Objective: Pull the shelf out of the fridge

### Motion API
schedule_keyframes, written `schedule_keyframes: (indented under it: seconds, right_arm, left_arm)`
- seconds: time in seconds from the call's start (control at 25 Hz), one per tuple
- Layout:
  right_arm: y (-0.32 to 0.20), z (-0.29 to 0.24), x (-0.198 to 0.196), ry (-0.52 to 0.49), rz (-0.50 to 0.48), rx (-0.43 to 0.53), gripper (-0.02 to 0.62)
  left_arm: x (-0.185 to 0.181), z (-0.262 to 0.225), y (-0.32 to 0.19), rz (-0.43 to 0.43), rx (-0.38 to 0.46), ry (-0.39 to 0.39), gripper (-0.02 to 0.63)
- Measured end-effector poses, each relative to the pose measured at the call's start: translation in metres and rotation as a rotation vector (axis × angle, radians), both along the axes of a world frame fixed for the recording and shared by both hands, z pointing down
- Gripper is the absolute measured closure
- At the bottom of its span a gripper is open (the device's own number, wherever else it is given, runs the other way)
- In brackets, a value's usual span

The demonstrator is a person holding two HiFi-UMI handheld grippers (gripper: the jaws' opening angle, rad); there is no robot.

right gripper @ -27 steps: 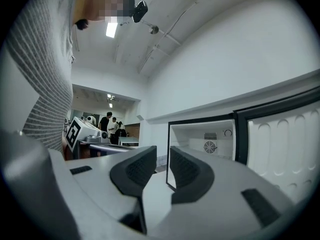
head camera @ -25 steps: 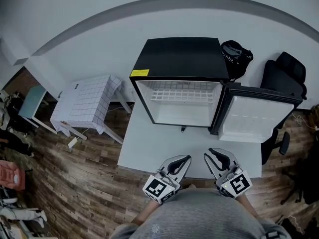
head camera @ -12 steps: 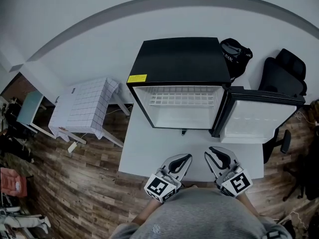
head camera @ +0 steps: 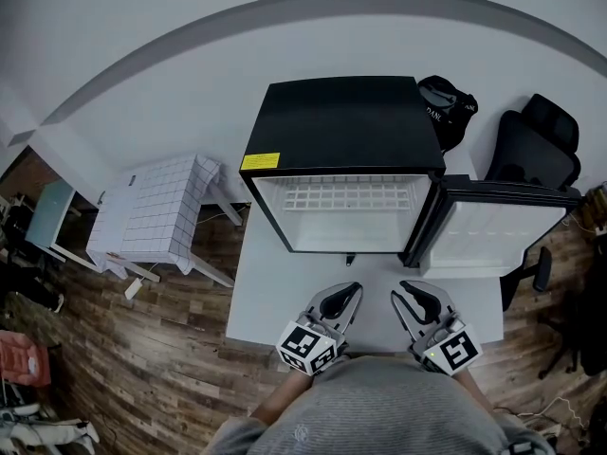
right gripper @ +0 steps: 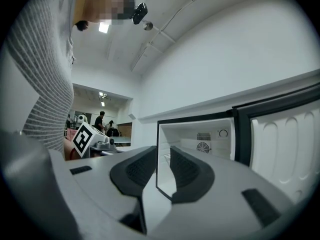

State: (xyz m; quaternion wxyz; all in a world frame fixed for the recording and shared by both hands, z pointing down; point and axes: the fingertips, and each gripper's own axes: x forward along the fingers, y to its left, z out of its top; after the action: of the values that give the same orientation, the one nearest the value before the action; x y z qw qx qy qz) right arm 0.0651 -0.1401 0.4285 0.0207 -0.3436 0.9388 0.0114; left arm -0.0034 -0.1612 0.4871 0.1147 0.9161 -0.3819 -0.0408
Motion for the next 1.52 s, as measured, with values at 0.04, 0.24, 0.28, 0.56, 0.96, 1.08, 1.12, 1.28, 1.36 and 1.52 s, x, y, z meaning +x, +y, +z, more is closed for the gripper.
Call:
schedule_keyframes:
  seconds: [0.04,0.24,0.28,0.56,0.96,1.08,1.12,1.28,1.36,1.52]
  right_arm:
    - [-0.001,0.001,0.000,0.003,0.003,-0.001,0.515]
    - [-0.007,0.002,-0.002,0.005,0.020,-0.007,0.515]
    - [-0.008,0.002,-0.002,0.007,0.022,-0.007,0.515]
    - [-0.012,0.004,0.002,0.011,0.049,-0.015,0.515]
    - [-0.014,0.007,0.007,0.013,0.078,-0.027,0.515]
    - [-0.015,0.006,0.008,0.011,0.085,-0.028,0.515]
    - [-0.015,0.005,0.008,0.010,0.087,-0.028,0.515]
    - [-0.016,0.005,0.008,0.010,0.094,-0.029,0.515]
    - [-0.016,0.005,0.010,0.011,0.102,-0.035,0.515]
    - [-0.015,0.007,0.012,0.018,0.116,-0.038,0.515]
  left_arm:
    - [-0.002,0.003,-0.005,-0.004,-0.019,0.018,0.594]
    - [-0.007,0.012,-0.033,-0.006,-0.135,0.143,0.563]
    - [-0.006,0.014,-0.039,-0.001,-0.159,0.167,0.550]
    - [-0.006,0.025,-0.072,-0.003,-0.285,0.314,0.509]
    - [-0.025,0.041,-0.115,-0.096,-0.388,0.454,0.462]
    - [-0.028,0.043,-0.127,-0.111,-0.408,0.489,0.460]
    - [-0.029,0.044,-0.131,-0.116,-0.422,0.515,0.460]
    - [-0.032,0.049,-0.145,-0.115,-0.490,0.644,0.443]
    - [-0.033,0.052,-0.152,-0.123,-0.517,0.691,0.436]
    - [-0.036,0.061,-0.163,-0.155,-0.547,0.741,0.431]
